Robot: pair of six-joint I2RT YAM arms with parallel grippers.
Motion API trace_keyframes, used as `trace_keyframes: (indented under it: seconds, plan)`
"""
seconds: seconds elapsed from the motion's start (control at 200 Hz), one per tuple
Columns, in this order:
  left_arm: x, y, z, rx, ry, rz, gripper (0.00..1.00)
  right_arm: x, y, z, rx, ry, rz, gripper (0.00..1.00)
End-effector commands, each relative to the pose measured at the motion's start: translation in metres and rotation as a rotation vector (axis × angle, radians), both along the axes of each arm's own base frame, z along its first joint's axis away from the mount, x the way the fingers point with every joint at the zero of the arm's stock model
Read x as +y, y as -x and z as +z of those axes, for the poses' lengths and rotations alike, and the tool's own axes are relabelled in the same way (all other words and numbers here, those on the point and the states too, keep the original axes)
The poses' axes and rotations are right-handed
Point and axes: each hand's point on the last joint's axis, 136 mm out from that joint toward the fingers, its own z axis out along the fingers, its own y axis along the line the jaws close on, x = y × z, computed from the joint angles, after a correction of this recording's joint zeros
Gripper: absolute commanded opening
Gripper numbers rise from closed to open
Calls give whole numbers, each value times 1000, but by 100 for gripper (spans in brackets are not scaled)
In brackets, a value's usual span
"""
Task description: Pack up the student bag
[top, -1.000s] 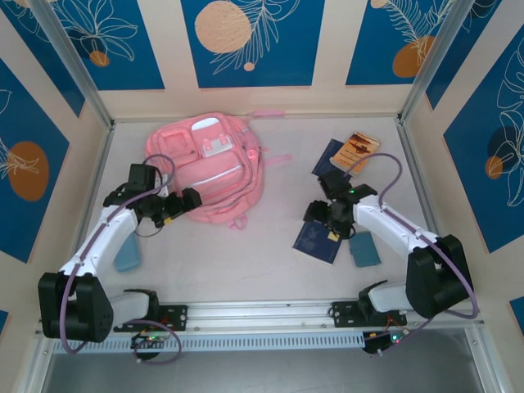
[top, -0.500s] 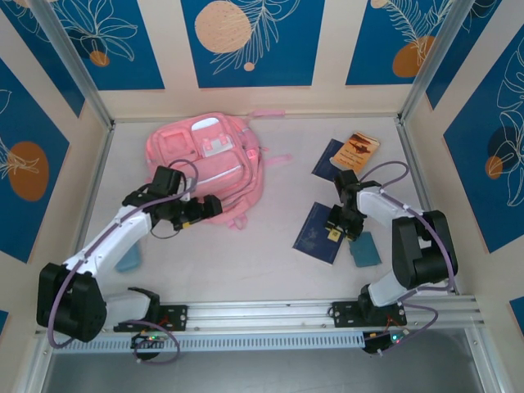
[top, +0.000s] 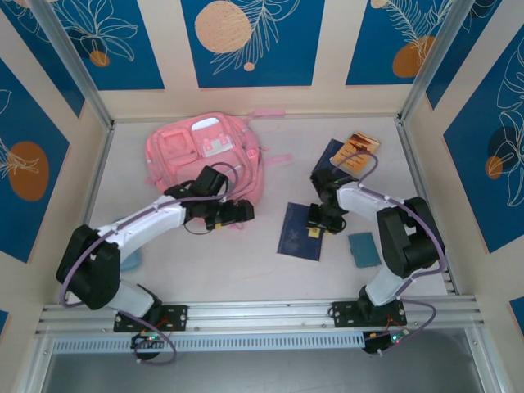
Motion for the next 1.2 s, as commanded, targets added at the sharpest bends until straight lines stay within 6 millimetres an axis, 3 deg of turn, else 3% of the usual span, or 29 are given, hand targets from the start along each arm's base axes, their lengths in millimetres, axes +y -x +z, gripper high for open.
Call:
trace_keyframes:
  seconds: [0.0,0.17,0.26,0.33,0.46,0.795,1.195]
  plan:
    - [-20,-4,3,-15,6,23,91,47,12,-9,15,-105,212,49]
    - [-33,6,-19,38,-17,22,81,71,10,7,-14,-209,242,46]
    - [-40,11,-28,69,-35,5,68,66,7,19,-31,-201,211,47]
    - [-44,12,-34,84,-60,-8,66,59,7,23,-25,-189,182,49]
    - [-49,12,-45,98,-106,-29,56,49,14,17,13,-173,159,52]
    - [-46,12,-71,148,-202,-58,38,51,30,1,75,-185,174,53]
    - [-47,17,-92,205,-273,-95,38,68,34,1,98,-228,205,42]
